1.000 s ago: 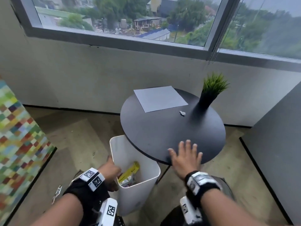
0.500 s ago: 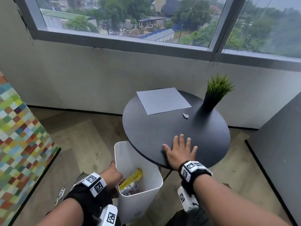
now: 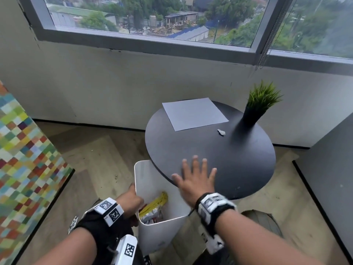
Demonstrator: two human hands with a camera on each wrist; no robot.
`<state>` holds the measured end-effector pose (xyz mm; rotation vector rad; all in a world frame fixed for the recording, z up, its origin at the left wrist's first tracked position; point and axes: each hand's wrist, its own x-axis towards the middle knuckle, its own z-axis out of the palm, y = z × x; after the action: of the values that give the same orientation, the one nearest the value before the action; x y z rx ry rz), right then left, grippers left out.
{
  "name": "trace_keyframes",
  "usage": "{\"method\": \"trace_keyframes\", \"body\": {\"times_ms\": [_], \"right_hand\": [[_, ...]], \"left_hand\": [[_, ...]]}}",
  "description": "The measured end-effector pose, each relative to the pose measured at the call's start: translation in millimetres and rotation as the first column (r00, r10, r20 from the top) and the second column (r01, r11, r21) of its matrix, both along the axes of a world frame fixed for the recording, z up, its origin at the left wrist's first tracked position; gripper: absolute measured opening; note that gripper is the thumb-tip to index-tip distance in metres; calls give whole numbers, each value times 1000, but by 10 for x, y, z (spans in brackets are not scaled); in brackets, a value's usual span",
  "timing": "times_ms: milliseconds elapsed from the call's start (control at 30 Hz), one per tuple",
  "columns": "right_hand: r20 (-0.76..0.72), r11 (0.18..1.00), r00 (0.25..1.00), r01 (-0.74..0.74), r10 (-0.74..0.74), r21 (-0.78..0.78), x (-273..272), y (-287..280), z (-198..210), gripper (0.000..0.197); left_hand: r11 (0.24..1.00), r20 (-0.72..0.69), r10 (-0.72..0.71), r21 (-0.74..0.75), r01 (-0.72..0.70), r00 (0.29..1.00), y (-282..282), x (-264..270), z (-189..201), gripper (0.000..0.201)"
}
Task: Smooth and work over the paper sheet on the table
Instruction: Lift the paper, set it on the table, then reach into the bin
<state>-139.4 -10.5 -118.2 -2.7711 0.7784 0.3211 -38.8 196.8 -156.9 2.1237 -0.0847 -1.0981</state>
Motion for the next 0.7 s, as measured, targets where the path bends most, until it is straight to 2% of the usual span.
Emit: {"method": "trace_keyframes", "body": {"times_ms": [67, 133, 167, 200, 233, 300, 367, 400, 433, 500, 600, 633, 700], "right_hand": [[48, 971, 970, -240, 239, 7, -66, 354, 5, 68], [159, 886, 891, -446, 425, 127, -140, 500, 106, 56], [244, 847, 863, -491, 442, 203, -178, 462, 157, 50], [328, 845, 862, -473, 386, 249, -218, 361, 193, 47], [405, 888, 878, -379, 255, 262, -250, 190, 199, 48], [474, 973, 873, 2, -115, 233, -326, -336, 166, 55], [339, 907, 841, 383, -421, 175, -496, -810, 144, 64], [230, 870, 839, 477, -493, 123, -569, -925, 116, 69], [132, 864, 854, 500, -504, 62, -607, -932, 92, 72], [27, 921, 921, 388, -388, -27, -575, -653, 2, 74], [37, 999, 999, 24, -24, -21, -401, 11, -56, 68], [50, 990, 989, -142, 141, 3, -354, 220, -16, 65], [144, 881, 882, -464, 449, 97, -299, 544, 117, 54]], "left_hand": [[999, 21, -13, -31, 14, 1000, 13, 106, -165, 101], [998, 64, -50, -37, 53, 997, 34, 167, -296, 102], [998, 68, -60, -29, 62, 996, 39, 192, -331, 97], [998, 63, -59, -16, 60, 996, 44, 187, -324, 92], [998, 58, -60, 4, 60, 997, 49, 171, -292, 89], [992, 69, -119, 56, 115, 991, 67, 185, -331, 91], [984, 95, -163, 84, 156, 982, 87, 203, -350, 97], [984, 94, -165, 85, 158, 982, 89, 213, -372, 99], [983, 92, -170, 86, 163, 981, 91, 216, -383, 101], [981, 87, -180, 91, 172, 980, 79, 200, -349, 101], [982, 104, -179, 76, 172, 978, 55, 157, -235, 102], [984, 110, -173, 63, 167, 979, 47, 137, -204, 102], [988, 119, -155, 13, 155, 981, 51, 137, -211, 107]]}}
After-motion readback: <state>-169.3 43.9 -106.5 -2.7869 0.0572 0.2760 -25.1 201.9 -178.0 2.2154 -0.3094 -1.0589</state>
